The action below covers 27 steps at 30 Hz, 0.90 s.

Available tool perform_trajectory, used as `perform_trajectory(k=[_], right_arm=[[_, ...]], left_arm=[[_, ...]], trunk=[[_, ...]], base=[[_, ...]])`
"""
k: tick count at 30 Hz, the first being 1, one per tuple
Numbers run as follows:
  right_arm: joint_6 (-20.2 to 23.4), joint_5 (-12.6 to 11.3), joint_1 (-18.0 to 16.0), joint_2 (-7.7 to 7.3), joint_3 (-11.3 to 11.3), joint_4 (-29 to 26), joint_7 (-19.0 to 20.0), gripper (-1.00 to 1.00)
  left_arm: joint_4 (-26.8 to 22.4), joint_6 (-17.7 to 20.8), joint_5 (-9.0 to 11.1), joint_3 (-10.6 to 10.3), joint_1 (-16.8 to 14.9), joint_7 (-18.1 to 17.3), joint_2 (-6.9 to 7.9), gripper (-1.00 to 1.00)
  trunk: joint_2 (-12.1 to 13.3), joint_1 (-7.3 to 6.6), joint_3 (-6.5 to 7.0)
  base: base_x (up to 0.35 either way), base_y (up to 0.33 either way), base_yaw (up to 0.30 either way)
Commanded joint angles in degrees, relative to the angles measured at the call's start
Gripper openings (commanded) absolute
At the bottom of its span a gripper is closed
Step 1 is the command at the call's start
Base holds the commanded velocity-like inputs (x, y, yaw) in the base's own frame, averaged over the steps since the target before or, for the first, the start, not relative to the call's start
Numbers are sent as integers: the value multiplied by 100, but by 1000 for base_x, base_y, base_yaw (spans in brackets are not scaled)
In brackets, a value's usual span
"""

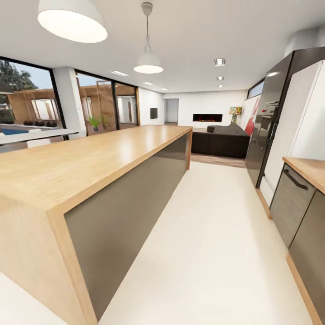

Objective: Set up a coffee station on the kitchen countertop: keep the coffee maker on the countertop, move the bottle of coffee from the kitchen shelf to the counter next to the coffee maker, place a paper coffee filter on top of the coffee maker, put the saucer next to the coffee maker with the coffee cup on the saucer, and place the electric kettle next to the coffee maker.

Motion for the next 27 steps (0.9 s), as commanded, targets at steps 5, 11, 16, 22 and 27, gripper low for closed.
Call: perform_trajectory(k=[5,11,16,22,27], right_arm=[[-20,1,-5,2,1,7,-4,100],[-20,1,-5,5,2,7,-4,100],[-20,1,-5,8,2,7,-4,100],[-20,3,-5,8,2,7,-4,100],[-20,7,-5,9,2,7,-4,100]], left_arm=[[-7,-9,33,-2,1,0,0,100],[-6,-9,33,-1,0,0,0,100],[-6,-9,33,6,1,0,0,100],[-7,-9,33,7,3,0,0,100],[-6,-9,33,7,2,0,0,100]], trunk=[[-3,0,-5],[-3,0,-5],[-3,0,-5],[-3,0,-5],[-3,0,-5]], base=[[0,0,-256],[0,0,-256],[0,0,-256],[0,0,-256],[0,0,-256]])
